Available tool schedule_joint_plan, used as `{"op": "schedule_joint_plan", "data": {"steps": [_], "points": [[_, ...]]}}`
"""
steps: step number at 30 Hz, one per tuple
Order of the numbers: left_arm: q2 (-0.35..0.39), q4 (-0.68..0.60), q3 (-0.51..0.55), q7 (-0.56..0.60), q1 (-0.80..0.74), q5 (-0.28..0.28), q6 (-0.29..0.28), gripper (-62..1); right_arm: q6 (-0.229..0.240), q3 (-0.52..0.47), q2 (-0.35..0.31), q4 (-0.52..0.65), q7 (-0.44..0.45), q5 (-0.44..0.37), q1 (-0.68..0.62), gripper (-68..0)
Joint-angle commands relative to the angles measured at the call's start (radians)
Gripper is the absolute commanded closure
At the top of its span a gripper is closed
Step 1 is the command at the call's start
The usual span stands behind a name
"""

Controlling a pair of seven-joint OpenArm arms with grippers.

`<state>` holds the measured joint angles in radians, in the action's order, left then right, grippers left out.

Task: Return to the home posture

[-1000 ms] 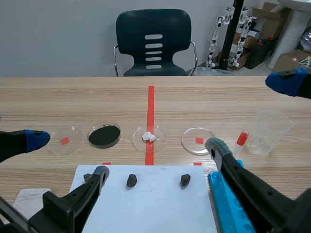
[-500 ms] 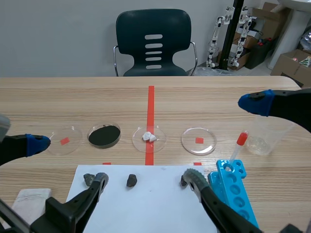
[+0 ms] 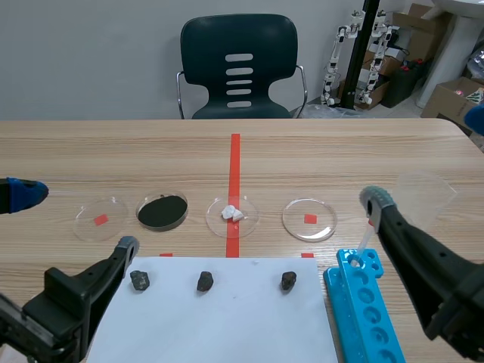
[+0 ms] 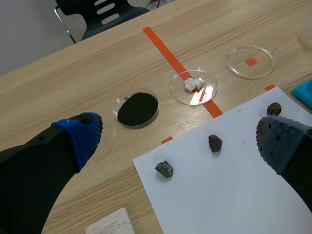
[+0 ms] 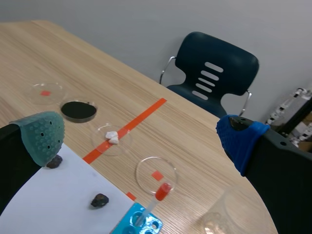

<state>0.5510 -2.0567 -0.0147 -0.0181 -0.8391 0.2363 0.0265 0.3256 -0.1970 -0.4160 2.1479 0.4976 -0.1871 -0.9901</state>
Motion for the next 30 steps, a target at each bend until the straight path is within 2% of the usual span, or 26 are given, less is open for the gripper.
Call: {"op": "schedule_joint_plan", "data": {"steps": [1,4,6,13,18,22,28,30], "points": [[-0.005,-0.011,0.013,0.014,-0.003,0.006,-0.019,-62.3,-0.003,-0.011,-0.005,0.014,0.022,-0.033,0.001,-67.9],[-0.005,-0.011,0.027,0.018,-0.002,0.007,-0.079,-62.3,-0.003,-0.038,-0.005,0.026,0.021,-0.053,0.002,-67.9],[-0.005,-0.011,0.027,0.022,-0.001,0.006,-0.089,-62.3,-0.003,-0.056,-0.005,0.035,0.021,-0.053,0.002,-67.9],[-0.005,-0.011,0.027,0.014,0.008,0.006,-0.073,-62.3,0.008,-0.078,-0.019,0.041,-0.022,-0.052,0.006,-67.9],[-0.005,-0.011,0.027,0.014,0.008,0.006,-0.073,-62.3,0.008,-0.070,-0.065,0.041,-0.066,-0.053,0.006,-67.9],[-0.005,-0.011,0.027,0.008,0.008,0.006,-0.074,-62.3,0.002,-0.070,-0.092,0.041,-0.067,-0.054,0.001,-67.9],[-0.005,-0.011,0.027,-0.035,0.008,0.006,-0.074,-62.3,0.000,-0.070,-0.096,0.041,-0.071,-0.138,0.001,-67.9],[-0.005,-0.011,0.027,-0.035,0.008,0.006,-0.074,-62.3,0.000,-0.070,-0.096,0.041,-0.071,-0.144,0.001,-67.9]]}}
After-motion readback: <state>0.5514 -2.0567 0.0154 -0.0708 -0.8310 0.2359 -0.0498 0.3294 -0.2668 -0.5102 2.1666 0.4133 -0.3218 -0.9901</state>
